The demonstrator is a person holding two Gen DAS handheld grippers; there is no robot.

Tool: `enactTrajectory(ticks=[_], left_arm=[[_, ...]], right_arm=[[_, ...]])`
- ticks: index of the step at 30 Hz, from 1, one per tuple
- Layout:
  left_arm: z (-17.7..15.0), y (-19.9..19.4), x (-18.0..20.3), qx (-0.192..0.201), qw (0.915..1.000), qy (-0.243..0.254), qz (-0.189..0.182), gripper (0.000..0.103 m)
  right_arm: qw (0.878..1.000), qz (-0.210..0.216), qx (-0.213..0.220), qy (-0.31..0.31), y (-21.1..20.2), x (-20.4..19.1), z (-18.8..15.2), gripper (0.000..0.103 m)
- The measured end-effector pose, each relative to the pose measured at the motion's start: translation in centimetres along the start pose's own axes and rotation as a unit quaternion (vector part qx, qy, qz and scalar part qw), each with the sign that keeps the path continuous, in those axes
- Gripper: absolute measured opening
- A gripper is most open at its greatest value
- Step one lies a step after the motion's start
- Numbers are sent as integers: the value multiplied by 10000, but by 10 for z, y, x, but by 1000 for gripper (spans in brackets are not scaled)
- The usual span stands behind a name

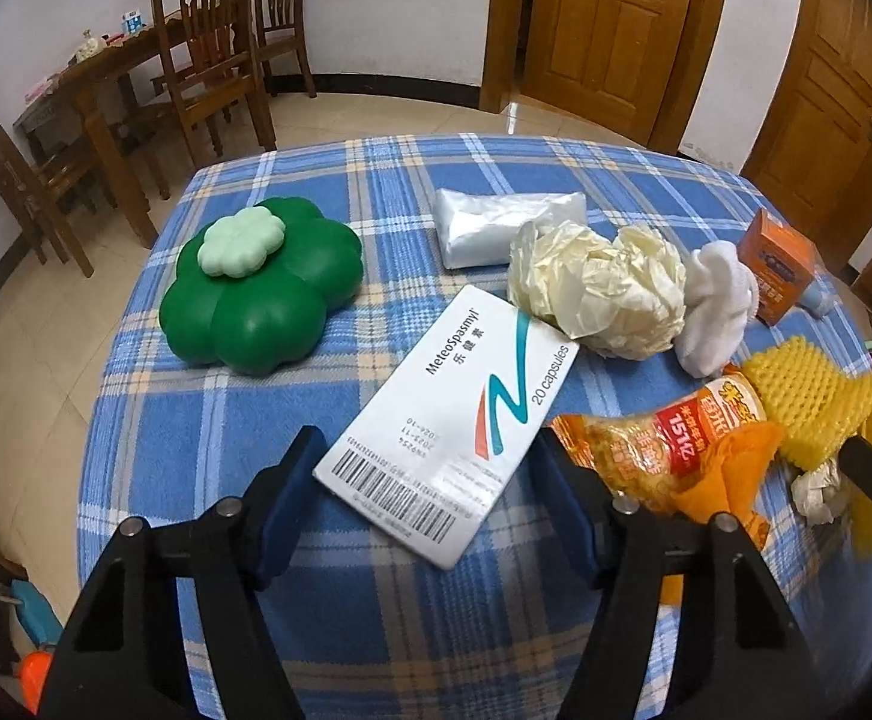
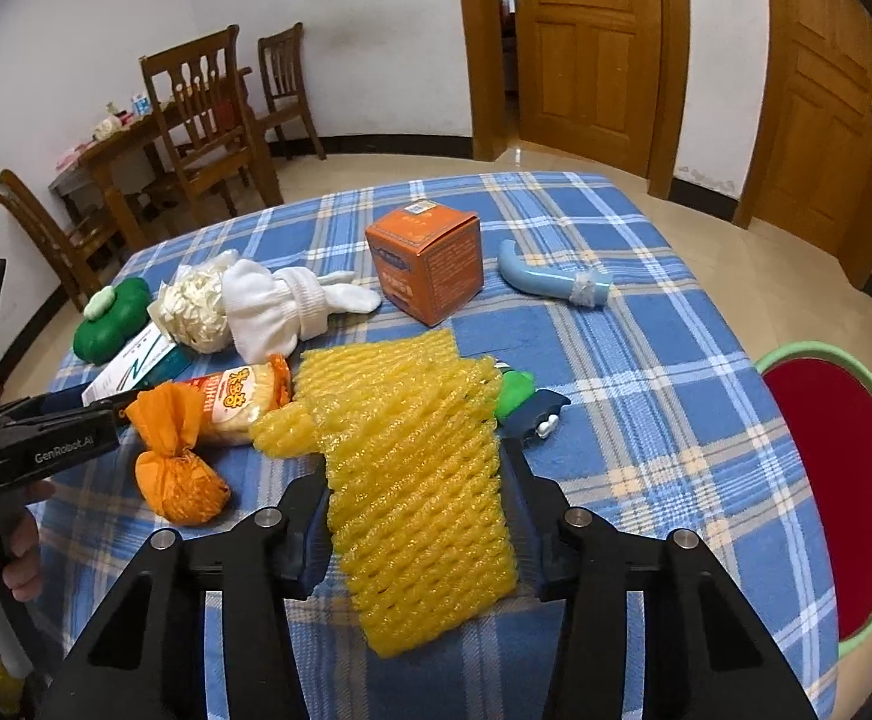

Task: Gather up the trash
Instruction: 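Grasp the yellow foam net with the right gripper while the left gripper grasps the white medicine box, then carry the foam net and medicine box over the red bucket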

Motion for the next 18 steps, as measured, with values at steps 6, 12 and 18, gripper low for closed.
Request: enactTrajectory(ticks=[6,12,18], left_arm=[[-5,-10,1,66,9999,-75,-33,68],[-9,-34,1,208,9990,-330,-217,65],[-17,-58,2,352,9973,-522,-372,65]], right_arm=[[9998,162,29,68,-5,2,-1,40],[9996,238,157,59,-19,4,-3,29],[9991,304,309,-6,-36,8,-7,17]])
Point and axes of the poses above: each gripper's, at about its wrist camera, not at the fingertips, and y roughly the way its jaws point, x to its right, z to its top, the point moved 3 cm from there along y, roughly the way its jaws point, and after that the axes turned 12 degrees about -y, right-handed, at the moved point
